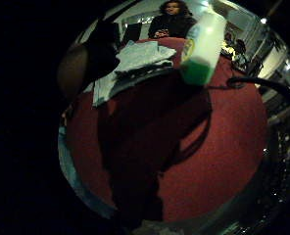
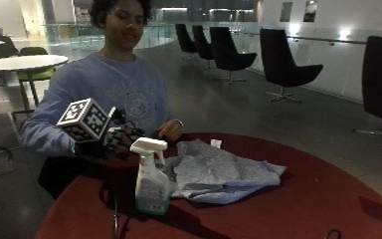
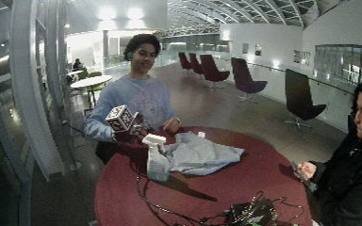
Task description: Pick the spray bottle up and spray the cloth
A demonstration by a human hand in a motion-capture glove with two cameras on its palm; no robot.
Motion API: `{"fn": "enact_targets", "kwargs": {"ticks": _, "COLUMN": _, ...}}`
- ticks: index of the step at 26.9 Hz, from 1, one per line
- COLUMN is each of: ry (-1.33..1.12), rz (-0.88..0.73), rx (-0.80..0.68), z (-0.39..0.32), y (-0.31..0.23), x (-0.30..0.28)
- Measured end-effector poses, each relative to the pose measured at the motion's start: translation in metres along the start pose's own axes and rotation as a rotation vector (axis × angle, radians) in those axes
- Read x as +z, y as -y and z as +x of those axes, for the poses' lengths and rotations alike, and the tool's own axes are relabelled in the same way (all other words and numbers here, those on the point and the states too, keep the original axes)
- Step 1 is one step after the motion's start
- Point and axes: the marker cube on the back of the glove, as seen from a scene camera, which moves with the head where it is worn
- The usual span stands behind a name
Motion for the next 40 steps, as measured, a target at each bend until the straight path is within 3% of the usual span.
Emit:
{"fn": "enact_targets", "kwargs": {"ticks": 5, "ry": 0.425, "rz": 0.052, "rx": 0.127, "z": 0.029, "y": 0.007, "x": -0.020}}
{"fn": "enact_targets", "kwargs": {"ticks": 9, "ry": 0.566, "rz": 0.100, "rx": 0.201, "z": 0.053, "y": 0.006, "x": -0.032}}
{"fn": "enact_targets", "kwargs": {"ticks": 18, "ry": 0.540, "rz": 0.145, "rx": 0.287, "z": 0.081, "y": 0.012, "x": -0.035}}
{"fn": "enact_targets", "kwargs": {"ticks": 27, "ry": 0.466, "rz": 0.220, "rx": 0.424, "z": 0.115, "y": 0.059, "x": -0.029}}
{"fn": "enact_targets", "kwargs": {"ticks": 40, "ry": 0.565, "rz": 0.408, "rx": 0.393, "z": 0.133, "y": 0.127, "x": 0.012}}
